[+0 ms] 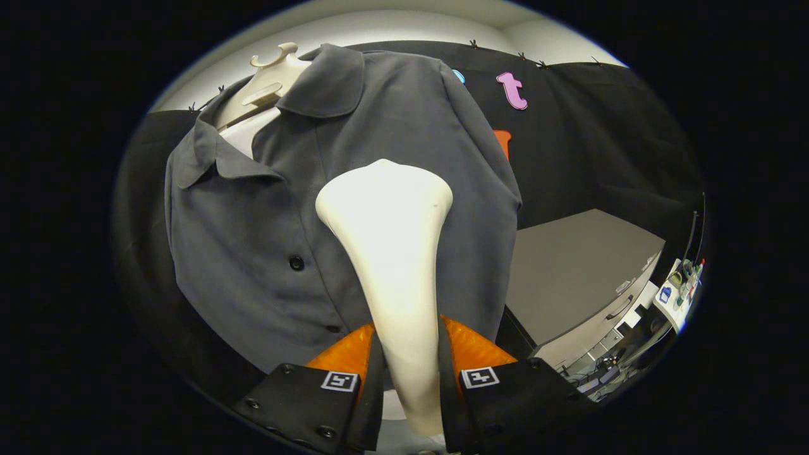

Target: Iron the clothes twice with a garment steamer, once on the left side and once on the right side.

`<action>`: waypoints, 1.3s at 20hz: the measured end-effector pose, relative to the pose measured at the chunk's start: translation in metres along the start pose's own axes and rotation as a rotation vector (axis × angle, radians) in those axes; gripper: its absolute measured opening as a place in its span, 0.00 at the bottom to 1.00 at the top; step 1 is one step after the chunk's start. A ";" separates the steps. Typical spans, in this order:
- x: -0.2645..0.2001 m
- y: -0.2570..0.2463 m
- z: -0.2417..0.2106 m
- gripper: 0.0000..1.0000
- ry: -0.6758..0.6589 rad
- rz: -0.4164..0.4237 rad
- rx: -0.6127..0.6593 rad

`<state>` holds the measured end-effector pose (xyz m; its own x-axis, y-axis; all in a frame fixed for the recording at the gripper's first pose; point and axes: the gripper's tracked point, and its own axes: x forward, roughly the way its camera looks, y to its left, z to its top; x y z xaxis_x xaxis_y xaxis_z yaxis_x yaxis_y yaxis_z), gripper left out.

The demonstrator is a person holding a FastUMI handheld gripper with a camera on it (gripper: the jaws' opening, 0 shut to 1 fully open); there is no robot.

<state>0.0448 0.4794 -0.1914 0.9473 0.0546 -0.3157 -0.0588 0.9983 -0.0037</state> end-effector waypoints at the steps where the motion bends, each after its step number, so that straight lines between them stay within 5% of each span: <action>1: 0.002 -0.001 -0.005 0.46 0.012 -0.004 0.001; 26: 0.029 -0.035 -0.089 0.46 0.193 -0.037 0.018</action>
<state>0.0466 0.4439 -0.2846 0.8709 0.0143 -0.4913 -0.0175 0.9998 -0.0020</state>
